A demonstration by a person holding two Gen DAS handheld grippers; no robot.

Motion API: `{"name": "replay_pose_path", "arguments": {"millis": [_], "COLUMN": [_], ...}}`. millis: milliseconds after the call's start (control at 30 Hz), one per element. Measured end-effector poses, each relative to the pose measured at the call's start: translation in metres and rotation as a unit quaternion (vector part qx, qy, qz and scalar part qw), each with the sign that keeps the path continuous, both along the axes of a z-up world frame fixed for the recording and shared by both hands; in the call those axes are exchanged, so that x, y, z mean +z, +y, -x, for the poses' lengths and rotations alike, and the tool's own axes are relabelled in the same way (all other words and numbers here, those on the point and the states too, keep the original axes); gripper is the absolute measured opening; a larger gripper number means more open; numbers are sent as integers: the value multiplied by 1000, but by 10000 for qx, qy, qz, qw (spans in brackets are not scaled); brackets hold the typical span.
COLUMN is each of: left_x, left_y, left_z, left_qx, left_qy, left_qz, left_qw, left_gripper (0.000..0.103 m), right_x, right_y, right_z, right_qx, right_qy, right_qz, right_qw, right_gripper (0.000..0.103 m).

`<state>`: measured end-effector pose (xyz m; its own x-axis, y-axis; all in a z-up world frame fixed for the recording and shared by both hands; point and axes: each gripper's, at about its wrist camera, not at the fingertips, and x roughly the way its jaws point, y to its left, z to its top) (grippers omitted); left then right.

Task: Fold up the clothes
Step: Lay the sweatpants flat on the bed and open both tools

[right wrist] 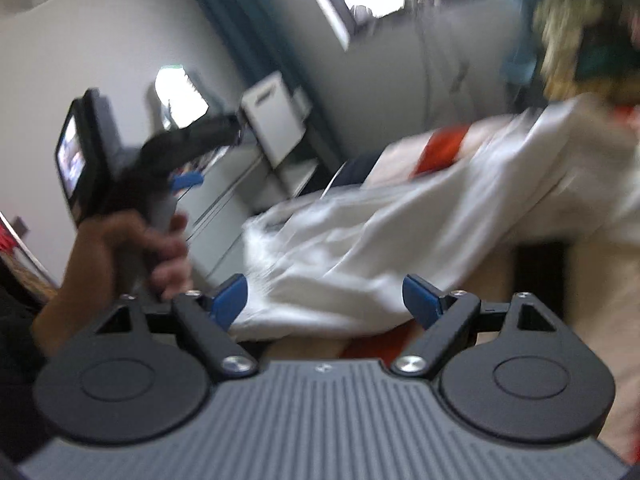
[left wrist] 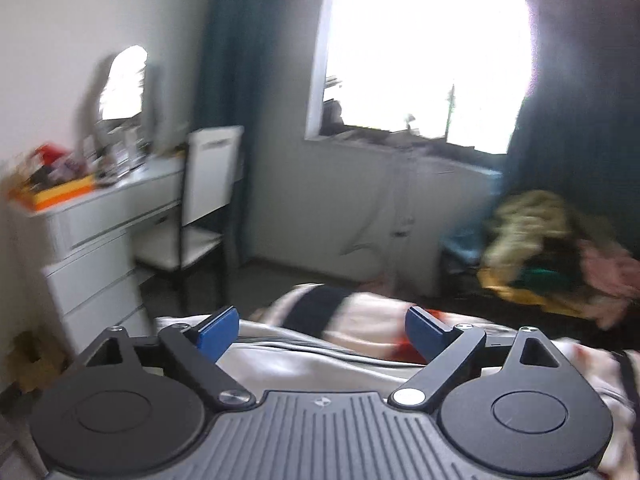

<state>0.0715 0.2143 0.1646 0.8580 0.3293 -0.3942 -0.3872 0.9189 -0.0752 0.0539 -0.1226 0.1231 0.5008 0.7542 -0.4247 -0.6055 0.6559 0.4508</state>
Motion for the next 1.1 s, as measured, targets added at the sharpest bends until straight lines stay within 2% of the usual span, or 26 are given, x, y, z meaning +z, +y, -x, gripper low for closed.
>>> {"name": "replay_pose_path", "arguments": {"millis": [67,167,300,400,600,700,800,933,1100], "left_x": [3,-1,-25,-51,-101,-128,-150,-167,-166], "left_y": [-42,-103,-167,-199,-215,-205,-192,-188,-177], "left_z": [12,24,45,59,67,56,45,38,40], "left_qx": [-229,-580,-998,-1146,-1011,-955,-1038,-1116,-1080], "left_qy": [-114,-252,-337,-319,-448,-290,-87,370,364], "left_qz": [-91,-14,172,-27,-141,-78,148,132,173], "left_qw": [9996,9980,9943,9929,9938,9950,9944,9930,9933], "left_gripper": [94,94,95,95,97,97,97,97,97], "right_x": [3,3,0,-21,-70,-95,-105,-113,-125], "right_y": [-22,-56,-102,-117,-143,-141,-142,-141,-132], "right_z": [-3,-4,-6,-11,-19,-34,-42,-47,-50], "right_qx": [-293,-611,-1199,-1509,-1961,-2105,-2157,-2258,-2317], "right_qy": [-429,-855,-1305,-1441,-1570,-1164,-1219,-1169,-1162], "right_qz": [58,231,411,489,373,327,426,453,603], "right_qw": [9986,9942,9833,9768,9672,9701,9679,9661,9639], "right_gripper": [87,87,87,87,87,87,86,86,86]}}
